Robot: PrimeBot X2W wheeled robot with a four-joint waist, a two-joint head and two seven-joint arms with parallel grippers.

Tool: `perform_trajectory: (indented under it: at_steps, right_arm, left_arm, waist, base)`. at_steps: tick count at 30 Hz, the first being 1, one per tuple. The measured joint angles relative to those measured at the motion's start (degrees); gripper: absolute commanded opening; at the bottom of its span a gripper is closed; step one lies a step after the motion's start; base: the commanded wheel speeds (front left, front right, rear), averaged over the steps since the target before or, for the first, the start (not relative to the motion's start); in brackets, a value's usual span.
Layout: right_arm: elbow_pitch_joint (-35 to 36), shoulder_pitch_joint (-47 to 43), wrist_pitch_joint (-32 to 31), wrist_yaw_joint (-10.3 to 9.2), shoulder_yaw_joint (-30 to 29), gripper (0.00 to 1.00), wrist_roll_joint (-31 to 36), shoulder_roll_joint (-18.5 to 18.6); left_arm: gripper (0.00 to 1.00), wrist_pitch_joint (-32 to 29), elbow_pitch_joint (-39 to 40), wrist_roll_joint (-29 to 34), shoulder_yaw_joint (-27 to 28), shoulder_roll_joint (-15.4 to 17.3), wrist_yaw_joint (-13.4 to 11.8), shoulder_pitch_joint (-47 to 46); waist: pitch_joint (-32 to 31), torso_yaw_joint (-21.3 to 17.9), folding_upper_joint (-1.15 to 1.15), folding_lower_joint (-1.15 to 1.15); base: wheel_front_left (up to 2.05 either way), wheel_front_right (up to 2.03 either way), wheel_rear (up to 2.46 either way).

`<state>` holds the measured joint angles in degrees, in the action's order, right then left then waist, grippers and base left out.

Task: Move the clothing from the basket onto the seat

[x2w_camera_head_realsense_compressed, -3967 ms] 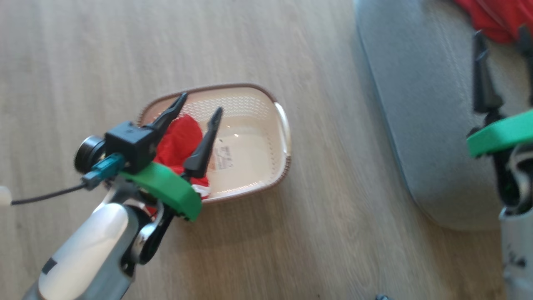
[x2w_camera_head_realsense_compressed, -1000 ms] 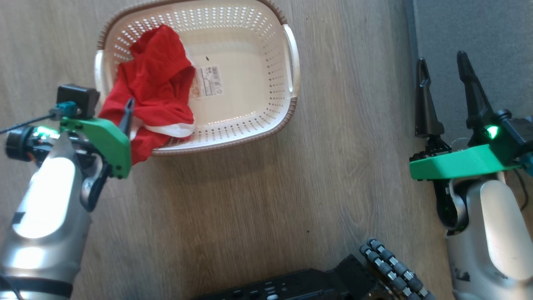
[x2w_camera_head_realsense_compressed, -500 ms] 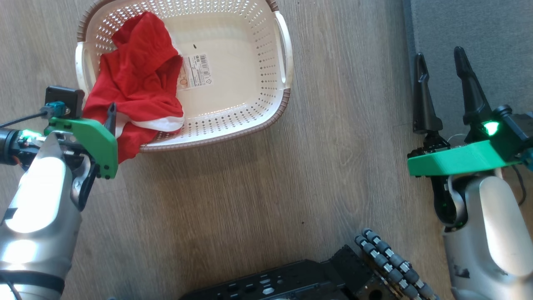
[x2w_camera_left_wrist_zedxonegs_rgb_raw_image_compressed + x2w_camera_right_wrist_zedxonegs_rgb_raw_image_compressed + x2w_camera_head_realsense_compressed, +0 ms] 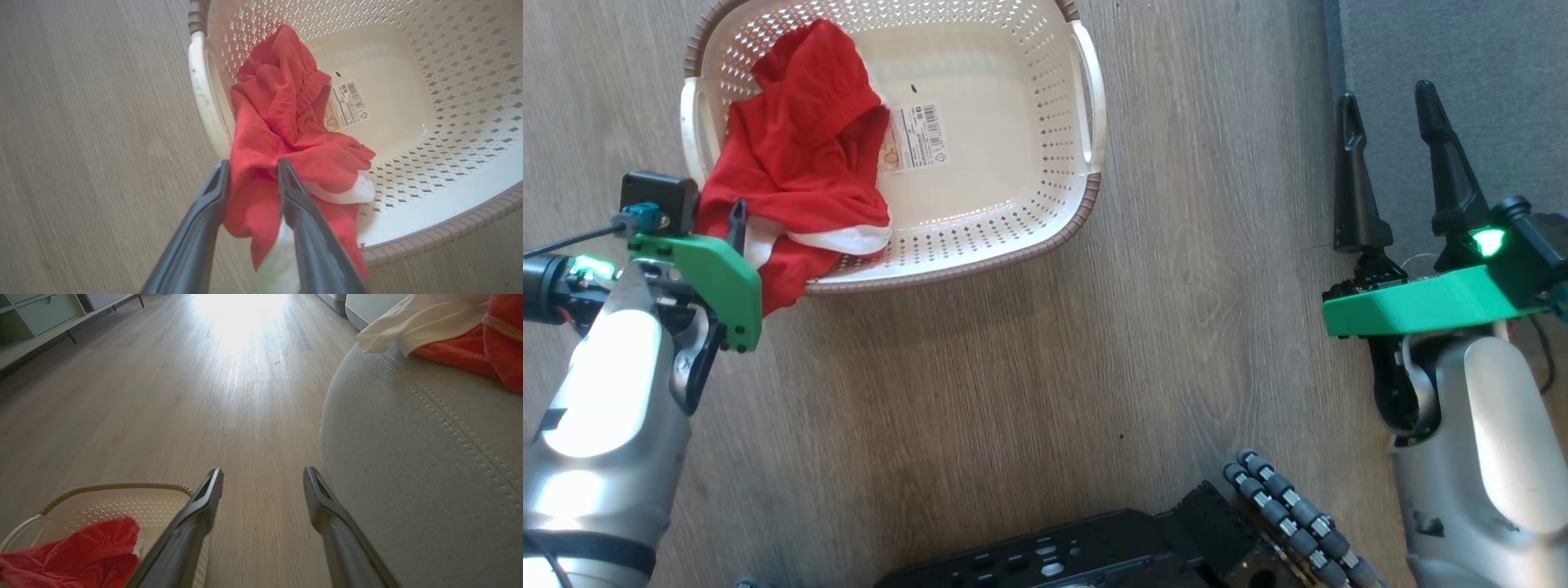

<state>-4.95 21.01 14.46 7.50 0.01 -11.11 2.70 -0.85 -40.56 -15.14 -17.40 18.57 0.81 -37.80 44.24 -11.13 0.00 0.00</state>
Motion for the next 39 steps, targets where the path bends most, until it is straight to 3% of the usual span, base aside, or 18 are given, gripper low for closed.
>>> perform_trajectory:
  at_steps: [5, 6, 7, 9, 24, 39]
  right_arm:
    - [-0.22, 0.01, 0.00, 0.00, 0.00, 1.00, -0.08, 0.00]
    - [-0.24, 0.01, 0.00, 0.00, 0.00, 1.00, -0.14, 0.00]
    - [-0.24, 0.01, 0.00, 0.00, 0.00, 1.00, -0.36, 0.00]
    - [-0.25, 0.03, 0.00, 0.00, 0.00, 1.00, -0.57, 0.00]
    - [-1.27, -0.01, 0.00, 0.00, -1.54, 1.00, -0.62, 0.00]
    - [-2.50, -5.96, 0.00, 0.00, -5.01, 1.00, 2.61, -0.01]
  left_arm:
    - [0.39, 0.44, 0.20, -0.58, -0.37, -0.10, -0.01, 0.10]
    - [0.39, 0.44, 0.20, -0.58, -0.46, -0.10, -0.01, 0.14]
    - [0.30, 0.44, 0.20, -0.58, -0.57, -0.10, -0.01, 0.20]
    - [0.00, 0.51, 0.20, -0.59, -0.86, -0.14, 0.00, 0.31]
    - [0.00, 3.19, 4.53, -4.55, -0.45, -1.63, 0.99, 0.38]
    - [0.00, 5.88, 18.03, -8.76, 1.20, -2.52, 0.08, 8.62]
  waist:
    - [0.11, 0.11, 0.00, 0.00]
    - [0.14, 0.08, 0.00, 0.00]
    - [0.17, 0.05, 0.00, 0.00]
    - [0.20, 0.02, 0.00, 0.00]
    - [-2.75, 0.82, 0.00, 0.00]
    - [-15.82, 3.14, 0.00, 0.00]
  base:
    - [0.00, 0.00, 0.00]
    - [0.00, 0.00, 0.00]
    - [0.00, 0.00, 0.00]
    - [0.00, 0.00, 0.00]
    - [0.00, 0.00, 0.00]
    - [0.00, 0.00, 0.00]
